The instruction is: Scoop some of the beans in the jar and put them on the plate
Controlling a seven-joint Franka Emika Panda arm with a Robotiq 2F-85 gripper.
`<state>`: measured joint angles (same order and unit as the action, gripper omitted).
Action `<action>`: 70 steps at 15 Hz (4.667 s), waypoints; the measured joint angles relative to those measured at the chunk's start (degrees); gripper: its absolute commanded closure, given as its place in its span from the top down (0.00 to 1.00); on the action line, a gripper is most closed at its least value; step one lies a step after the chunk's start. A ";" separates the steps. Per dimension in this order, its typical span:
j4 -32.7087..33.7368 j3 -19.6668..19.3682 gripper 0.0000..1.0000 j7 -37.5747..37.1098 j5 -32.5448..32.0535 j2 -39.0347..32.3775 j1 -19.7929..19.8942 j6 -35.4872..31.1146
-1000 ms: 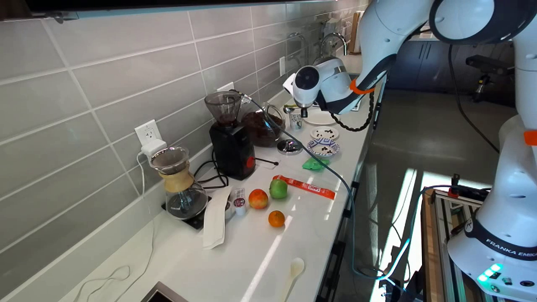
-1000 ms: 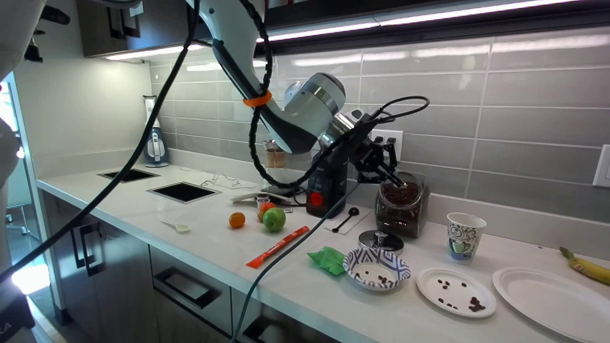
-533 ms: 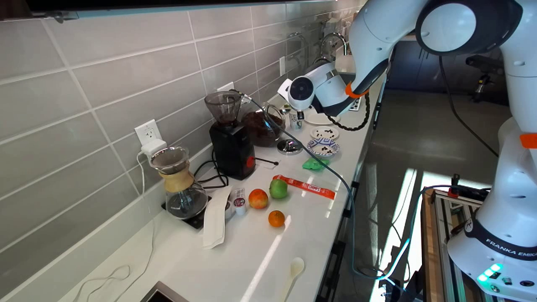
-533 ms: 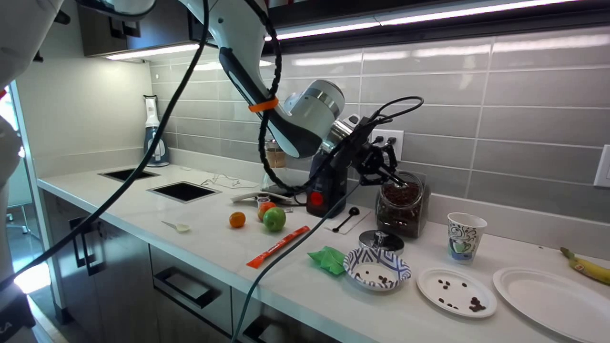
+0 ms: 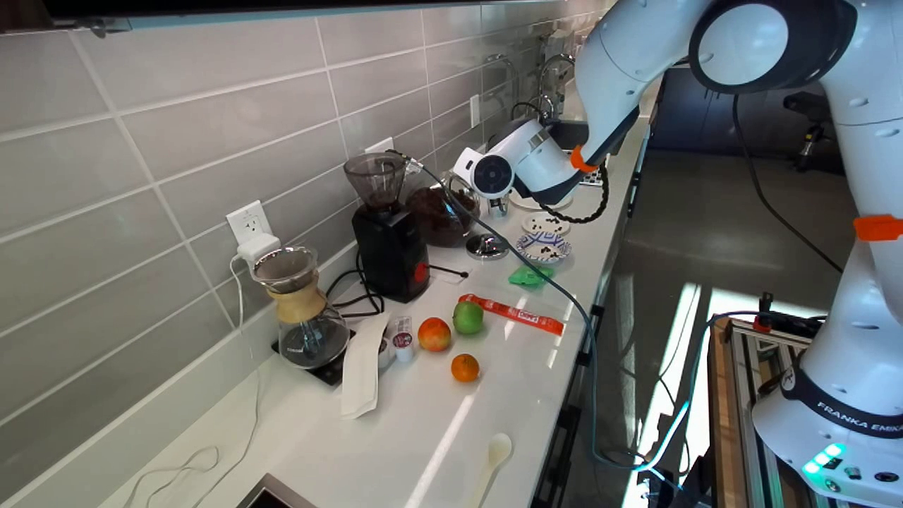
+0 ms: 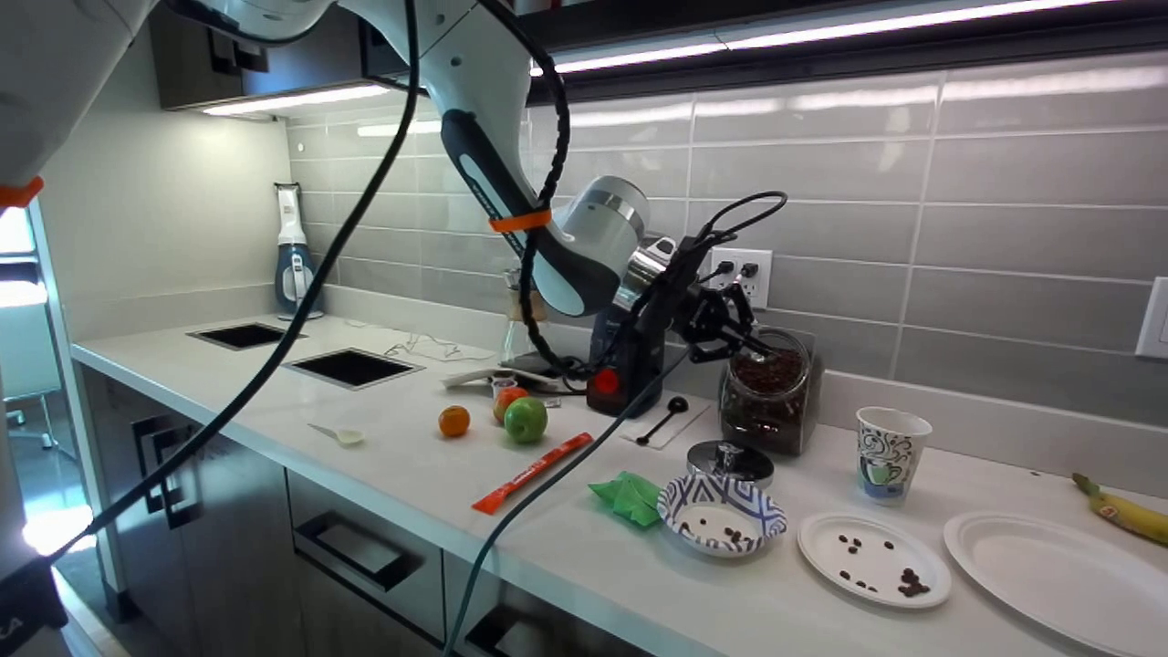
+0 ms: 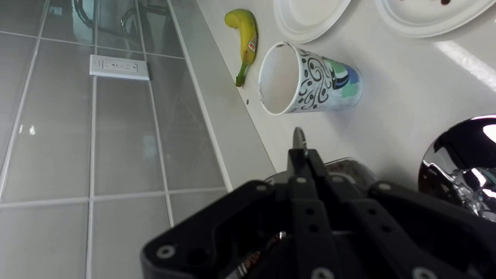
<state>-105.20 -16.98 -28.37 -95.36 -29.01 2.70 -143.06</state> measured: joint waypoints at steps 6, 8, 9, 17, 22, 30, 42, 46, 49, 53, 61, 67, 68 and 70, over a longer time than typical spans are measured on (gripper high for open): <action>3.16 5.29 0.01 -0.61 -6.29 -3.51 4.46 1.36; 4.03 6.19 0.01 -0.64 -7.66 -4.56 5.41 1.36; 4.52 6.61 0.01 -0.64 -8.17 -5.07 5.86 1.36; 6.66 8.41 0.01 -1.43 -10.52 -8.26 7.49 1.97; 6.79 9.39 0.01 -2.25 -10.52 -9.85 7.49 5.68; 8.72 10.14 0.01 -2.97 -10.52 -11.44 7.51 6.54; 11.25 10.66 0.96 -2.93 -10.51 -12.34 7.45 9.14; 10.39 10.89 1.00 -1.26 -8.41 -12.44 7.48 10.54; 10.14 10.96 1.00 0.98 -5.08 -12.43 7.49 10.69; 9.86 11.05 1.00 6.20 4.86 -11.50 7.74 11.12; 6.65 11.22 1.00 19.42 33.58 -2.04 12.81 9.02; 1.12 10.90 1.00 31.75 54.94 5.02 17.26 0.04; -0.04 10.83 1.00 34.27 58.38 5.92 17.68 -1.22; -2.37 10.41 1.00 38.67 64.42 7.58 18.07 -3.35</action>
<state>-107.56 -6.57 10.30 -30.94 -21.43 20.77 -146.41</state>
